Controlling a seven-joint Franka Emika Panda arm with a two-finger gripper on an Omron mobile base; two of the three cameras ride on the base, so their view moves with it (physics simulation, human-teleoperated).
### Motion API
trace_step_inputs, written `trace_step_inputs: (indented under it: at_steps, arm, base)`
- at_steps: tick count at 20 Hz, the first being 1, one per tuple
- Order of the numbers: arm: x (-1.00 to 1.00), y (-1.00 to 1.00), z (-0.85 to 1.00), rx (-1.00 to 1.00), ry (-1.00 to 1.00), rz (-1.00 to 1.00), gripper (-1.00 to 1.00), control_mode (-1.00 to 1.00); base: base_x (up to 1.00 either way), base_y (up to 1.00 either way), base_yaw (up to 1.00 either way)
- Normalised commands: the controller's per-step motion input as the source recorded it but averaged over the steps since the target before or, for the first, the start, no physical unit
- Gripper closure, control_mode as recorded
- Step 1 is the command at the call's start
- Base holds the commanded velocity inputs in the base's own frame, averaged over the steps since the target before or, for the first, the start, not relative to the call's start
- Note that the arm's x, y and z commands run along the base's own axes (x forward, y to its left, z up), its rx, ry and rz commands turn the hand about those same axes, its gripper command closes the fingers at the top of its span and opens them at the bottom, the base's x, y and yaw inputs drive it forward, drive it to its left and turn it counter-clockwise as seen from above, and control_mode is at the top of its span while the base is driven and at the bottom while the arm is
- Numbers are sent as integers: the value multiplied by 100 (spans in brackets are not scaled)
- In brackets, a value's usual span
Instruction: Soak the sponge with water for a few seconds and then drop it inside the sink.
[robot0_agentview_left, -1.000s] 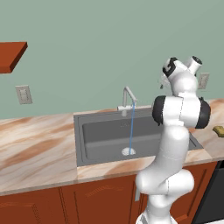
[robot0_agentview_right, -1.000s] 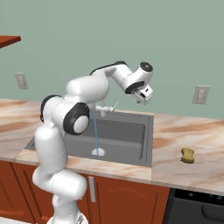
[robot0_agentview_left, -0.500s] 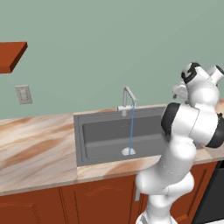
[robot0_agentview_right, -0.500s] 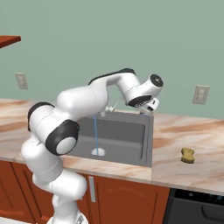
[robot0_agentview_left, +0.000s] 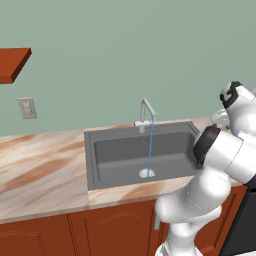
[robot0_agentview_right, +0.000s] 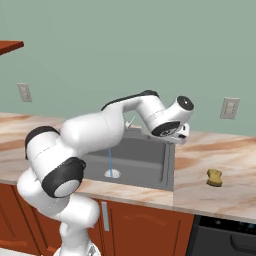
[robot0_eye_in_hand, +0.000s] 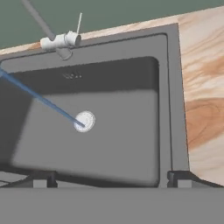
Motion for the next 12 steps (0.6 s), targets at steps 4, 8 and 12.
trace_step_inputs:
  at_steps: [4, 8, 12]
  arm:
    - [-7, -74, -10, -18, 1, 21, -100, -100]
    - [2, -79, 0, -16, 0, 17, -100, -100]
    - [24, -89, 0, -9, 1, 16, -100, -100]
  base:
    - [0, 0, 0]
    - [0, 0, 0]
    - [0, 0, 0]
